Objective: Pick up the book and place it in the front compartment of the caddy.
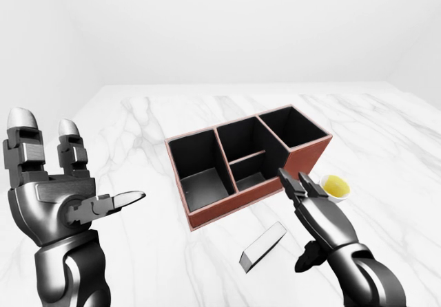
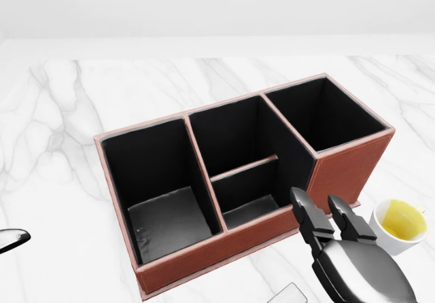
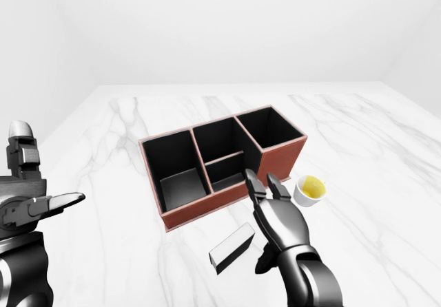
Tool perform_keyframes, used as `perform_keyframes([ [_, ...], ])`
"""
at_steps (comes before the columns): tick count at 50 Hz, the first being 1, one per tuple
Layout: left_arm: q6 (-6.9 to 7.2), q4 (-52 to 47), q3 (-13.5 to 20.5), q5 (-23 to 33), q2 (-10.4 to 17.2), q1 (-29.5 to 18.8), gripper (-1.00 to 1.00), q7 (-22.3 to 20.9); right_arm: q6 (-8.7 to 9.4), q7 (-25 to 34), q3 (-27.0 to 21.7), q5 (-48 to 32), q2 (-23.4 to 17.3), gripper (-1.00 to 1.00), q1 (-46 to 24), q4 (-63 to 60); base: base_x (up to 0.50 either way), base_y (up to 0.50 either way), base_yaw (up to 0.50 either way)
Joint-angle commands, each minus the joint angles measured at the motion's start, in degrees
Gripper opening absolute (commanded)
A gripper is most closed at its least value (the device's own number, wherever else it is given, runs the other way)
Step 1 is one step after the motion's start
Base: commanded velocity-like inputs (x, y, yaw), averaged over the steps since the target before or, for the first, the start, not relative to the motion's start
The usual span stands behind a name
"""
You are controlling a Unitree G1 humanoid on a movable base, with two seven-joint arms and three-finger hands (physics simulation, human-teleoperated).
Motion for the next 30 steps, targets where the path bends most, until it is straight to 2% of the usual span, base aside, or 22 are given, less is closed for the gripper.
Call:
perform_keyframes([
  [1,0.00,1.6,-0.5,0.7,-0.1,-0.3,1.00,0.4,0.00,0.0,2.4,-3.7,0.0,1.00,-1.5,3.0,0.00,0.00,0.00],
  [11,0.00,1.5,-0.4,0.4,0.0,-0.5,1.00,0.5,0.00,0.0,4.5,-7.1,0.0,1.00,-3.2,3.8,0.00,0.00,0.00],
  [30,0.00,1.5,-0.7,0.8,-0.1,-0.2,1.00,0.3,0.00,0.0,6.9,-8.4,-0.6,1.00,-4.0,7.6,0.00,0.00,0.00],
])
